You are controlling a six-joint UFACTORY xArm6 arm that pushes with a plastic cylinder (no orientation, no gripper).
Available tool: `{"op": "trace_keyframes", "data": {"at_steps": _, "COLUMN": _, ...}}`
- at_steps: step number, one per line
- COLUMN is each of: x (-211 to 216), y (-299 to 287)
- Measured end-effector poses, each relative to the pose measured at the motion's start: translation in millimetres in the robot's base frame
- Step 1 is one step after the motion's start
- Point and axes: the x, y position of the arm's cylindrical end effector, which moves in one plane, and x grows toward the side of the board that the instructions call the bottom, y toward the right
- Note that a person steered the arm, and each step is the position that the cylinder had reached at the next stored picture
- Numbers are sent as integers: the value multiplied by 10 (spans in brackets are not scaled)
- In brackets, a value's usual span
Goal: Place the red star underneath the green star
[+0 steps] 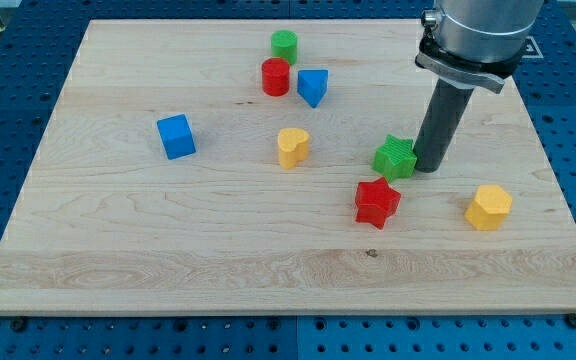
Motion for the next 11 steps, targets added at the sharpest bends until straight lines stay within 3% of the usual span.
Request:
{"op": "trace_keyframes", "data": {"at_steps": 1, "x": 62, "y": 136}}
{"op": "trace_keyframes", "data": {"at_steps": 2, "x": 442, "y": 312}}
{"op": "trace_keyframes", "data": {"at_steps": 4, "x": 439, "y": 230}}
{"op": "trace_keyframes", "data": {"at_steps": 7, "x": -698, "y": 145}}
{"op": "trace_keyframes", "data": {"at_steps": 10, "x": -764, "y": 63}}
{"op": "trace_keyframes", "data": {"at_steps": 11, "x": -519, "y": 261}}
